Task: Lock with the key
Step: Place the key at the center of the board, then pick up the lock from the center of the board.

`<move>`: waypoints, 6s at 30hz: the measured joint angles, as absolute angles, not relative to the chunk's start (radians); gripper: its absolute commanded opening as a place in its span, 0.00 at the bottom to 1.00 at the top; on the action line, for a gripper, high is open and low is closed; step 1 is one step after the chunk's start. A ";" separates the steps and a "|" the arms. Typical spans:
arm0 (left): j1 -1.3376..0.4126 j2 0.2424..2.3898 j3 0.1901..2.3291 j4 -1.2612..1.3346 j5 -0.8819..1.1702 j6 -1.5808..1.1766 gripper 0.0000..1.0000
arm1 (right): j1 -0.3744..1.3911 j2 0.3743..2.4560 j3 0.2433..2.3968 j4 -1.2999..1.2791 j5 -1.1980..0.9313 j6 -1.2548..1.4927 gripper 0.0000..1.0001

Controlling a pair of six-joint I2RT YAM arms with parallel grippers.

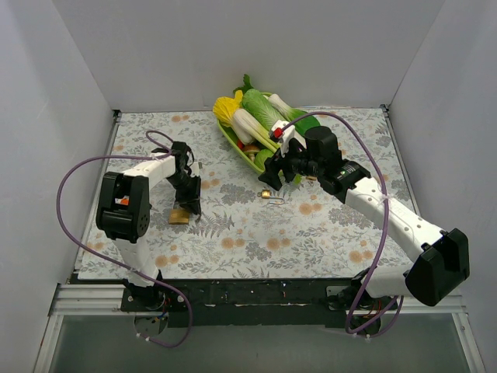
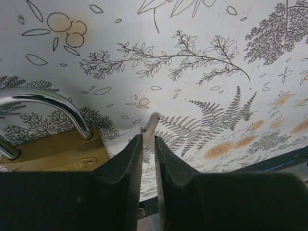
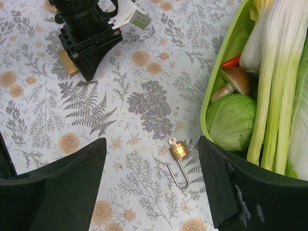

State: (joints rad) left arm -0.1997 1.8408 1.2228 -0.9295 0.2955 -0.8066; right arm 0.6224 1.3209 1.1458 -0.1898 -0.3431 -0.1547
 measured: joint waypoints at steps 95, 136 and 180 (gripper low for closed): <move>0.030 1.637 1.599 -0.883 0.543 -0.833 0.98 | 0.236 1.893 1.180 -0.157 0.066 0.094 0.37; -0.119 1.405 1.340 -0.515 0.984 -0.368 0.97 | 0.299 1.377 1.311 -0.788 -0.774 -0.672 0.01; -0.639 1.134 1.023 -0.446 0.818 0.408 0.00 | 0.629 1.461 1.447 -0.880 -0.936 -0.637 0.58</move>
